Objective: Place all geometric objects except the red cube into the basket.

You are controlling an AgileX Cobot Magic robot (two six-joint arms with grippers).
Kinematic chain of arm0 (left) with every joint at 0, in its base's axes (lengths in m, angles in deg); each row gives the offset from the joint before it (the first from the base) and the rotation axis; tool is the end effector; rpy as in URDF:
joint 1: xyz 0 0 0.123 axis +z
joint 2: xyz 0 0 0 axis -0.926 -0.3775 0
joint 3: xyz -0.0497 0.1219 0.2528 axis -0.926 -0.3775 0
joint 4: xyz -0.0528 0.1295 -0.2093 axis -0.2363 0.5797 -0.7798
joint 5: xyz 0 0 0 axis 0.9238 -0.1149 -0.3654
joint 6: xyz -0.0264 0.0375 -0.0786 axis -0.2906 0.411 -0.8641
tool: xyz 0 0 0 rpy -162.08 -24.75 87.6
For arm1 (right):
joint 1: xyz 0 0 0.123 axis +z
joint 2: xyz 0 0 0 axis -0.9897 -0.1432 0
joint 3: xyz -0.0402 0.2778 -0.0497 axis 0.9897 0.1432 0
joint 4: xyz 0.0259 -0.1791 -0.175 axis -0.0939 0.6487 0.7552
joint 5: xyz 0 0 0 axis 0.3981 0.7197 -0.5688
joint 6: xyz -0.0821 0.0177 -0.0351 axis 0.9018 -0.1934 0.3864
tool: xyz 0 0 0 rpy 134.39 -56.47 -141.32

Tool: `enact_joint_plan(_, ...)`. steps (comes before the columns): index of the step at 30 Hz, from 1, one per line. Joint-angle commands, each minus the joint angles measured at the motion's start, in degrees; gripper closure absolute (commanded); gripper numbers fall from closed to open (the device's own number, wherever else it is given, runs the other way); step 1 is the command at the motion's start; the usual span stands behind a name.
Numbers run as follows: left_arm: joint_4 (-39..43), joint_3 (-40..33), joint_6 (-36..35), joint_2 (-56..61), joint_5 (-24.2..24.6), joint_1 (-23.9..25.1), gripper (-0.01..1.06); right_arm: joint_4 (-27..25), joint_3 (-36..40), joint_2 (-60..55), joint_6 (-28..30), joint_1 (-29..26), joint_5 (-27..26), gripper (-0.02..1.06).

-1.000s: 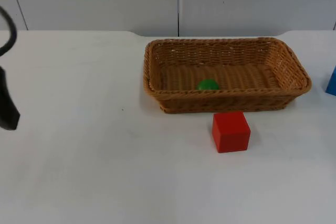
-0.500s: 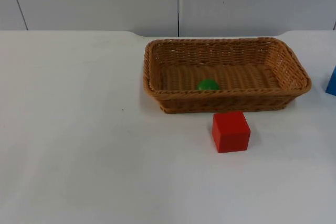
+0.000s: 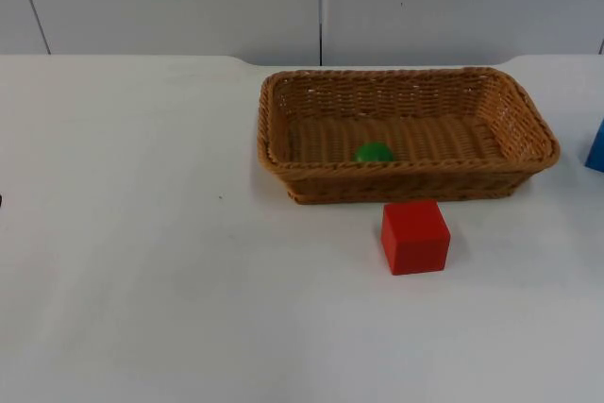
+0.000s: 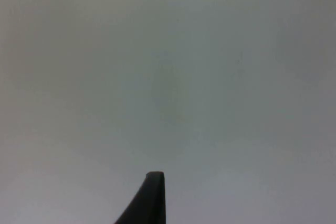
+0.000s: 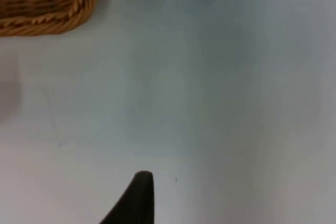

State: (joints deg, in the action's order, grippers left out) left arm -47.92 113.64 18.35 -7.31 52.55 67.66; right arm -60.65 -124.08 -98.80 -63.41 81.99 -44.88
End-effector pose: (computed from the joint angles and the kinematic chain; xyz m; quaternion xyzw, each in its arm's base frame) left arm 0.1825 -0.0132 0.2347 -0.0138 0.9701 -0.0759 0.2299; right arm 0.2717 0.0015 0.2450 0.0004 0.9748 0.0036 0.2232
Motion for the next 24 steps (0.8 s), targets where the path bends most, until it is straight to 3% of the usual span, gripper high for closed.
enact_joint_plan(1,-0.7,-0.2,-0.5,0.3,-0.2,0.2,0.08,0.5,-4.1,-6.1,4.0,-0.3,-0.4,-0.01)
enact_joint_plan(5,-0.6,-0.2,-0.4,0.3,-0.2,0.2,0.08,0.1,-15.9,-18.0,14.6,-0.3,3.2,-0.01)
enact_joint_plan(6,-0.6,-0.2,-0.4,0.3,-0.2,0.2,0.08,0.1,-15.9,-18.0,14.6,-0.3,3.2,-0.01)
enact_joint_plan(11,-0.6,-0.2,-0.4,0.3,-0.4,0.2,0.08,0.0,-32.6,-32.1,26.9,-0.3,8.1,-0.01)
enact_joint_plan(12,-0.6,-0.2,-0.4,0.3,-0.4,0.2,0.08,0.0,-32.6,-32.1,26.9,-0.3,8.1,-0.01)
enact_joint_plan(16,-0.6,-0.2,-0.3,0.3,-1.4,0.2,0.08,-1.6,-45.7,-42.2,34.1,-0.3,12.6,-0.01)
enact_joint_plan(20,-0.6,-0.2,-0.3,0.3,-1.6,0.2,0.08,-4.7,-51.2,-47.8,38.5,-0.3,13.6,-0.01)
enact_joint_plan(24,-0.6,-0.2,-0.3,0.3,-1.7,0.2,0.08,-5.7,-52.9,-51.9,40.8,-0.2,11.5,-0.01)
